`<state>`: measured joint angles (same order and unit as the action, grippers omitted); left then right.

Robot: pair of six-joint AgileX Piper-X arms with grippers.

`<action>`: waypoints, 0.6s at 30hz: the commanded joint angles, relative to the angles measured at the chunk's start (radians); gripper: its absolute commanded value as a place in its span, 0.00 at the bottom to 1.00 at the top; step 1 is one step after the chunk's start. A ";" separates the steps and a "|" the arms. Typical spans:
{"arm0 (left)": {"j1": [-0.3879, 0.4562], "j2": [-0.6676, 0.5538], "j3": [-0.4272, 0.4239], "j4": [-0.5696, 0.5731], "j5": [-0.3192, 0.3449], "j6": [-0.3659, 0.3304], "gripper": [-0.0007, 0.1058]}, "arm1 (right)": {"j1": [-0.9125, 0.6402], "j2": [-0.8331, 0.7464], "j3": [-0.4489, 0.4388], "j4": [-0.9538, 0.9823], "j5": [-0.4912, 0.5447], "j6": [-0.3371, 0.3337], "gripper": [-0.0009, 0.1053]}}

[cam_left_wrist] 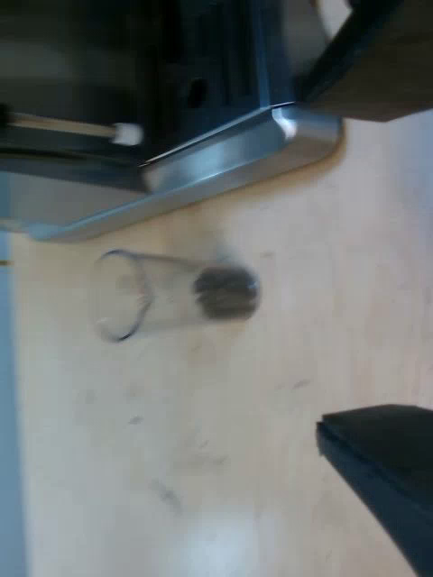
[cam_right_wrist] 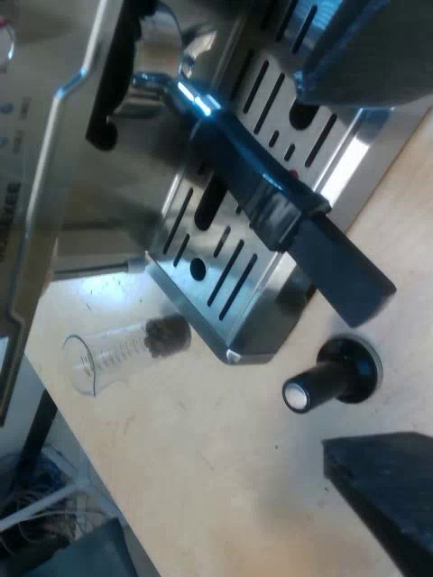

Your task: Pour the beans into the coffee machine

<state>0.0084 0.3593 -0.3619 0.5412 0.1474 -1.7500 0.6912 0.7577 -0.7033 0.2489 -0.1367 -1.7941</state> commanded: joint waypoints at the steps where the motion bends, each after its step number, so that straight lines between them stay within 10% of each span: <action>1: -0.005 0.037 0.022 -0.065 0.006 -0.004 0.75 | 0.002 -0.002 -0.014 -0.014 -0.011 -0.003 0.74; 18: -0.005 0.376 0.159 -0.626 0.051 -0.004 0.82 | 0.002 -0.002 -0.014 -0.014 -0.011 -0.003 0.74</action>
<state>0.0084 0.7313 -0.2067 -0.0434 0.1938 -1.7500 0.6912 0.7577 -0.7033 0.2489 -0.1371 -1.7941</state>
